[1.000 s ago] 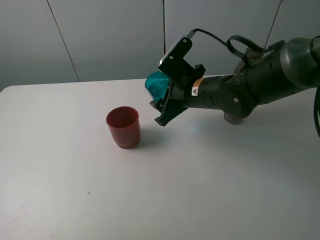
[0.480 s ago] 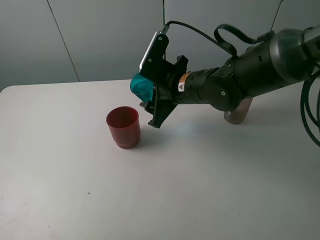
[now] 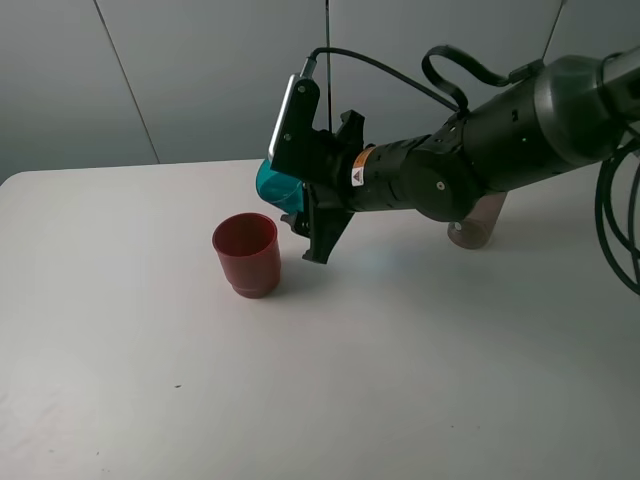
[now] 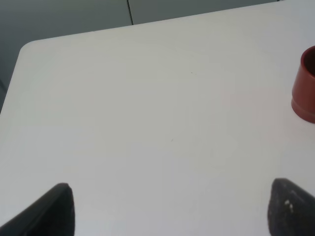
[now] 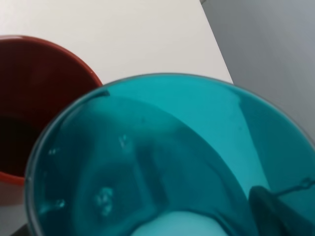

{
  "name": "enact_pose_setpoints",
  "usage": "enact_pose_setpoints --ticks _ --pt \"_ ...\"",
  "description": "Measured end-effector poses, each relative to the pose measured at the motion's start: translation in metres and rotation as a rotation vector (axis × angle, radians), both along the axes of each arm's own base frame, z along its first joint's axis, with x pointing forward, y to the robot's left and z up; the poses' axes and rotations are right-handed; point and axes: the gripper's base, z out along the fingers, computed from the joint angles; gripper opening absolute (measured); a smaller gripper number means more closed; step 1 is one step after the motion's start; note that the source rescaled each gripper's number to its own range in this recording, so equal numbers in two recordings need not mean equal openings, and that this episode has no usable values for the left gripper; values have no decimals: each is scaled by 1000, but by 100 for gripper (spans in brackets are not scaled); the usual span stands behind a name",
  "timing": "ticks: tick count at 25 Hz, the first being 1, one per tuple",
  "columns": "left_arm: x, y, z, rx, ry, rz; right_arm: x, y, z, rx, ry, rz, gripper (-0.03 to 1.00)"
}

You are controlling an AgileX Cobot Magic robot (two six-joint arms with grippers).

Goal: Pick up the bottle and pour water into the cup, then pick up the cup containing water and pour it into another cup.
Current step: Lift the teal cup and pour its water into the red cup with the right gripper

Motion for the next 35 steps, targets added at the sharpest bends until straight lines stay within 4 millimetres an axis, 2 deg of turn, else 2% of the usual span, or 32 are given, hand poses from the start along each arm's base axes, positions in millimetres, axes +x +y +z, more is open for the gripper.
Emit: enact_pose_setpoints --ticks 12,19,32,35 --pt "0 0 0 0 0 0 10 8 12 -70 -64 58 11" --pt "0 0 0 0 0 0 16 12 6 -133 -65 90 11" --pt "0 0 0 0 0 0 22 17 12 -220 -170 184 11" --pt "0 0 0 0 0 0 25 20 8 -227 -174 190 11"
